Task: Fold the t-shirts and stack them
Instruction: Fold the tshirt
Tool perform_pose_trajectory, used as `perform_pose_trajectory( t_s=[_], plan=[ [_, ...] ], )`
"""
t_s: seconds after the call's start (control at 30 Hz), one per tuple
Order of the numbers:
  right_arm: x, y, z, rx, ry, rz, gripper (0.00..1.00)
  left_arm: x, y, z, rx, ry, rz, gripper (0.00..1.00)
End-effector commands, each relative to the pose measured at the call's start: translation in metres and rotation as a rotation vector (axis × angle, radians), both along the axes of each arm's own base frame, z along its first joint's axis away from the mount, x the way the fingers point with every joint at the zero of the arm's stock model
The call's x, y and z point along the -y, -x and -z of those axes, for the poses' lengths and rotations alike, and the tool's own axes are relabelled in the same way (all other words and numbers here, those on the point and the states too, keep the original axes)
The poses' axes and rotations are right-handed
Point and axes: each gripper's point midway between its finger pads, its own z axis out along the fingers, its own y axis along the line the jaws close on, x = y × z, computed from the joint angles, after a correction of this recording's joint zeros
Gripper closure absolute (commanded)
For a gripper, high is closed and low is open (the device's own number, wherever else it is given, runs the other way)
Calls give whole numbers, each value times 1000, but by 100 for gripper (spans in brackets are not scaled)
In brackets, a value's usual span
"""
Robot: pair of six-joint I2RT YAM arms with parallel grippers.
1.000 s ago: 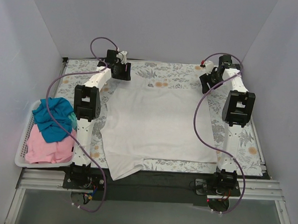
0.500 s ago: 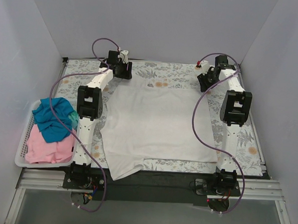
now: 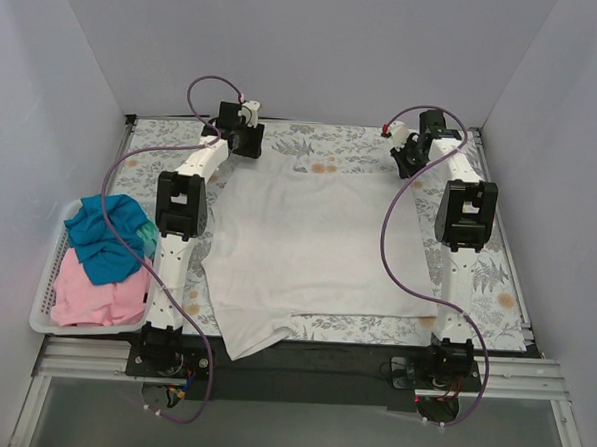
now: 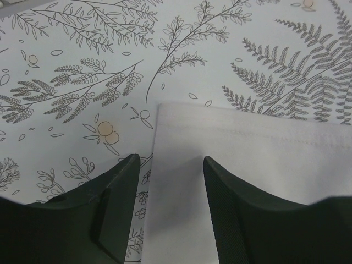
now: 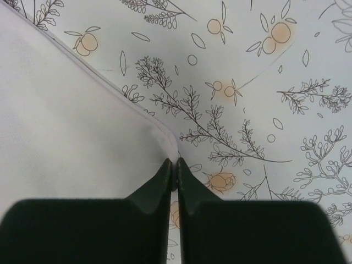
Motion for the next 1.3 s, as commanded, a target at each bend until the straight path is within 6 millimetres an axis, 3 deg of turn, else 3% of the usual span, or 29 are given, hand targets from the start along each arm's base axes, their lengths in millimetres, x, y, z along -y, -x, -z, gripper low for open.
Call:
perform_pose_trajectory(
  t_s=[0.0, 0.13, 0.33, 0.43, 0.5, 0.6, 0.67, 0.7, 0.77, 0.8, 0.83, 0.87, 0.93, 0.97, 1.0, 1.03, 1.13, 1.17, 1.2, 1.27],
  plan=[
    [5, 15, 26, -65, 48, -12, 96, -7, 27, 8, -84, -131, 21, 52],
    [6, 16, 26, -63, 58, -18, 99, -8, 42, 16, -118, -182, 23, 52],
    [7, 15, 26, -60, 60, -21, 99, -12, 47, 28, -170, -188, -2, 53],
    [5, 15, 23, -55, 55, -26, 99, 0, 46, 30, -177, -139, 34, 68],
    [5, 15, 20, -51, 49, -27, 99, 4, 41, 29, -163, -125, 39, 85],
    [3, 15, 11, -38, 36, -31, 99, 7, 28, 8, -96, -104, 36, 100],
    [0, 15, 0, -20, 22, -36, 99, 8, 23, -6, -61, -81, 40, 100],
    [-1, 15, -4, -17, 18, -38, 99, 9, 17, -28, -9, -65, 39, 100],
    [-3, 17, -16, -3, 3, -39, 99, 12, 16, -43, 16, -28, 59, 100],
    [-3, 17, -20, 5, -4, -40, 99, 11, 13, -66, 60, -16, 60, 100],
    [-5, 20, -30, 15, -17, -44, 99, 10, 13, -75, 76, -8, 60, 100],
    [-6, 21, -35, 21, -24, -46, 99, 13, 17, -81, 81, 12, 80, 100],
    [-7, 24, -48, 39, -45, -58, 99, 16, 22, -112, 127, 54, 95, 100],
    [-7, 26, -52, 44, -52, -58, 99, 16, 33, -103, 97, 67, 103, 100],
    [-7, 28, -56, 46, -59, -62, 99, 23, 38, -110, 108, 95, 129, 100],
    [-7, 30, -63, 58, -66, -68, 99, 25, 44, -132, 138, 113, 141, 100],
    [-7, 41, -68, 56, -65, -85, 99, 25, 63, -129, 117, 133, 144, 100],
    [-6, 46, -65, 46, -65, -91, 99, 24, 67, -143, 141, 138, 148, 100],
    [-5, 48, -66, 45, -65, -91, 99, 24, 76, -134, 118, 135, 152, 100],
    [-3, 52, -71, 50, -72, -94, 99, 22, 84, -147, 136, 139, 158, 100]
  ],
)
